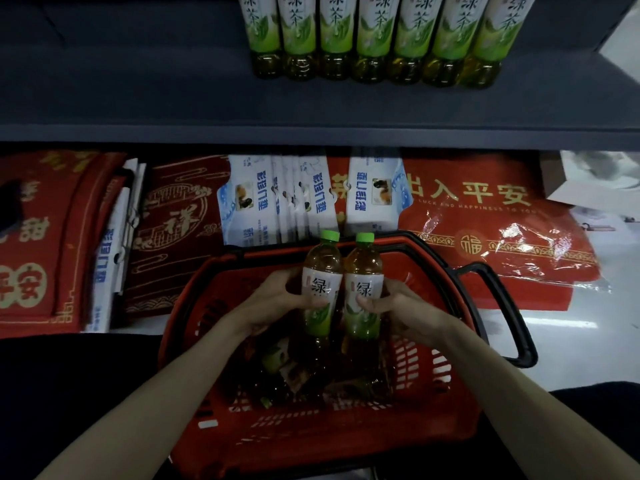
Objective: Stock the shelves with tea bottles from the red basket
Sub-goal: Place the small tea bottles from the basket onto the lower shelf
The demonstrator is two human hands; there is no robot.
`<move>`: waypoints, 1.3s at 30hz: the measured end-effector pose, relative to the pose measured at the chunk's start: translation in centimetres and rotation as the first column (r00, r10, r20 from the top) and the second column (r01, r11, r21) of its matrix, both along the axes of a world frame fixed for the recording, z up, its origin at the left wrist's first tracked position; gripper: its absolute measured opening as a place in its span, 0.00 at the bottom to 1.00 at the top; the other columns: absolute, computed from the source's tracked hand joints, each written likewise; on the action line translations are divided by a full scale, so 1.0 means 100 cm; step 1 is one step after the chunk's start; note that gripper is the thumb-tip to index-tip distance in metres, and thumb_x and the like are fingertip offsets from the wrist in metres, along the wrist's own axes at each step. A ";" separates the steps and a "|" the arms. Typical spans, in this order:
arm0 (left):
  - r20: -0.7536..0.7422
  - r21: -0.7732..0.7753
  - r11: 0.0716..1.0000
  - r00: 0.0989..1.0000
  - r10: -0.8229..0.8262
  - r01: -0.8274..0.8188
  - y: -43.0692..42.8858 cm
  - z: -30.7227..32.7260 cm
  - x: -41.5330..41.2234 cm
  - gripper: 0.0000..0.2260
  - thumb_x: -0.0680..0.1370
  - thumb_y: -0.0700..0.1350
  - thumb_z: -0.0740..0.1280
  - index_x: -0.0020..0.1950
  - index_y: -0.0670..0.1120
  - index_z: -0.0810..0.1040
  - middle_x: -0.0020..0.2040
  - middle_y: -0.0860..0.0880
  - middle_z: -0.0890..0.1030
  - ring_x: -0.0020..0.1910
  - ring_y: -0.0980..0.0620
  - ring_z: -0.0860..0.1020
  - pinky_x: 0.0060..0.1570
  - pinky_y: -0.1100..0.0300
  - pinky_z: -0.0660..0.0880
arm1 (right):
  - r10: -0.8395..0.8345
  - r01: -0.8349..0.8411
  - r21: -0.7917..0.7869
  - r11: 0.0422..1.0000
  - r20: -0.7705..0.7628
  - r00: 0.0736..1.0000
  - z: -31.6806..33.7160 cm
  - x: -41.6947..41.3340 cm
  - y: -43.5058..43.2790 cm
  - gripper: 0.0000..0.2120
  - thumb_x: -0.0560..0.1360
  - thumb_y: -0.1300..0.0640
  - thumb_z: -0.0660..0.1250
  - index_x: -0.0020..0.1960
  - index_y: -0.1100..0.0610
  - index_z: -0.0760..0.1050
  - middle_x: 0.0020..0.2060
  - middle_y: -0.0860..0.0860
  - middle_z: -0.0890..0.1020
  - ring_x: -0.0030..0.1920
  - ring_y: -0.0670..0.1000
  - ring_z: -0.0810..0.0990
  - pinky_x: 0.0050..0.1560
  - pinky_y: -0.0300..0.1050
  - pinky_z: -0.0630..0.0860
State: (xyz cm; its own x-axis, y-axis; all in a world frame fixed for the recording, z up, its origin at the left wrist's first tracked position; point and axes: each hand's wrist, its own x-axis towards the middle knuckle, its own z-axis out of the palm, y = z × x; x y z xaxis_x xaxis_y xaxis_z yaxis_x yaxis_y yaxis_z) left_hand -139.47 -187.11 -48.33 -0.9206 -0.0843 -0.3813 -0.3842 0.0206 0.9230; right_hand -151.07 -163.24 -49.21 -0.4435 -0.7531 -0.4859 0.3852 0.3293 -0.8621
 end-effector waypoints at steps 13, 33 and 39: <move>-0.081 -0.022 0.998 0.995 0.056 -0.058 0.019 0.019 -0.013 0.23 0.73 0.40 0.79 0.67 0.47 0.79 0.60 0.53 0.86 0.60 0.55 0.84 0.58 0.59 0.81 | -0.208 0.199 -0.078 0.977 -0.135 0.969 0.036 0.011 -0.003 0.16 0.77 0.61 0.74 0.62 0.48 0.80 0.59 0.52 0.87 0.61 0.53 0.85 0.67 0.63 0.77; -0.420 -0.088 0.995 0.908 0.003 -0.044 0.075 0.200 -0.158 0.18 0.74 0.40 0.78 0.63 0.47 0.82 0.57 0.51 0.88 0.58 0.52 0.86 0.54 0.57 0.83 | -0.490 0.375 -0.343 0.861 -0.368 0.790 0.204 -0.117 0.052 0.31 0.74 0.60 0.78 0.71 0.54 0.67 0.60 0.55 0.84 0.56 0.55 0.87 0.51 0.51 0.85; -0.514 -0.151 0.988 0.853 -0.094 0.018 0.103 0.230 -0.210 0.25 0.78 0.38 0.75 0.73 0.50 0.74 0.65 0.52 0.82 0.64 0.55 0.81 0.62 0.53 0.81 | -0.570 0.433 -0.382 0.817 -0.422 0.705 0.240 -0.157 0.077 0.32 0.73 0.58 0.79 0.71 0.54 0.66 0.62 0.56 0.83 0.59 0.57 0.85 0.54 0.60 0.84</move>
